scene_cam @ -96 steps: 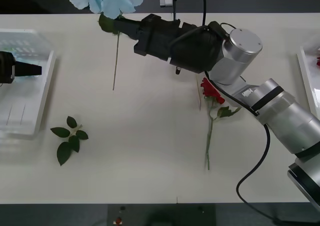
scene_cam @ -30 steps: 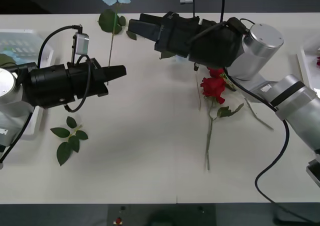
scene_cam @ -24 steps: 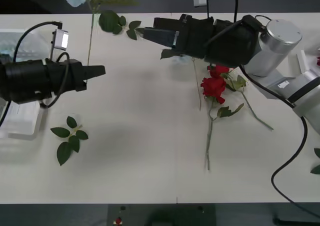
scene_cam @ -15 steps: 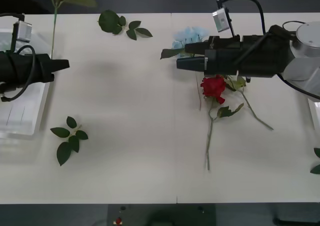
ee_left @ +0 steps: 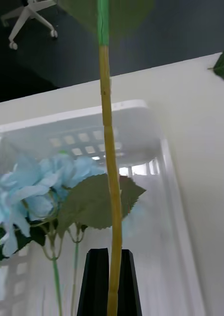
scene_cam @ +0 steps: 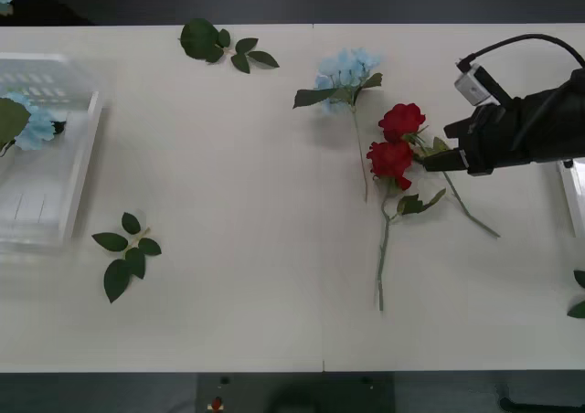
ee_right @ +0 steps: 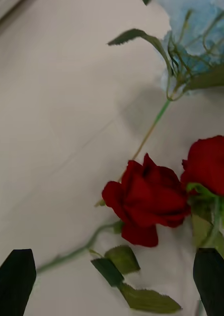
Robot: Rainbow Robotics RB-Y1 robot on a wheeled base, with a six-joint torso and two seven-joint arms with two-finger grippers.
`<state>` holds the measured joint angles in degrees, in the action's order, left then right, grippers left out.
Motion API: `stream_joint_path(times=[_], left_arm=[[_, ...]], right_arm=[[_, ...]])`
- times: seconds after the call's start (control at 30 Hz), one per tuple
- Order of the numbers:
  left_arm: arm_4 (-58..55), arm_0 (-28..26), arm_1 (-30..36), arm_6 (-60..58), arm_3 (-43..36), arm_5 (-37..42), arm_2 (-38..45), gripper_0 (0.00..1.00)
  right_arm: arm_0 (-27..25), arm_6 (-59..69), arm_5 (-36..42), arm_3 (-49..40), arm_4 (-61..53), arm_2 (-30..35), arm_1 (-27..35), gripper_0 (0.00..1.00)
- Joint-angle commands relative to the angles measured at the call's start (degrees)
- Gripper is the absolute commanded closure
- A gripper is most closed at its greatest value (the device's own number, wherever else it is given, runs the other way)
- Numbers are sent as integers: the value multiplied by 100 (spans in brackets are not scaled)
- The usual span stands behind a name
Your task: Put the red flowers into the right box and the blue flowers into the left box
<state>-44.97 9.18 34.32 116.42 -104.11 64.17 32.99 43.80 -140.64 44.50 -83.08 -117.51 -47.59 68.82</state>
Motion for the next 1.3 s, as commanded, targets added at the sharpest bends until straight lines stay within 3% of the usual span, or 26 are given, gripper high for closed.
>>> stream_joint_path(times=[0.03, 0.27, 0.4, 0.63, 0.93, 1.1, 1.3], left_arm=[[604, -162, 136, -58, -119, -300, 14, 100], [1518, -549, 128, -321, -39, -766, -170, 100], [1984, -690, 136, -743, 479, -1355, -478, 100], [1975, -681, 136, -822, 1411, -2146, -697, 100], [1825, -690, 128, -901, 1560, -2172, -847, 97], [1527, -690, 136, -910, 1551, -1961, -829, 49], [762, -655, 136, -813, 1481, -1196, -566, 21]], right_arm=[[191, 599, 120, 231, 1028, 92, -44, 7], [367, 1373, 489, 767, 2663, 83, -457, 7], [472, 1513, 595, 1128, 3270, 101, -791, 7], [481, 1549, 595, 1646, 3920, 294, -1318, 7], [481, 1513, 753, 2226, 4597, 663, -1977, 7], [490, 1513, 762, 2481, 4816, 822, -2259, 8], [490, 1487, 770, 2622, 4948, 901, -2417, 15]])
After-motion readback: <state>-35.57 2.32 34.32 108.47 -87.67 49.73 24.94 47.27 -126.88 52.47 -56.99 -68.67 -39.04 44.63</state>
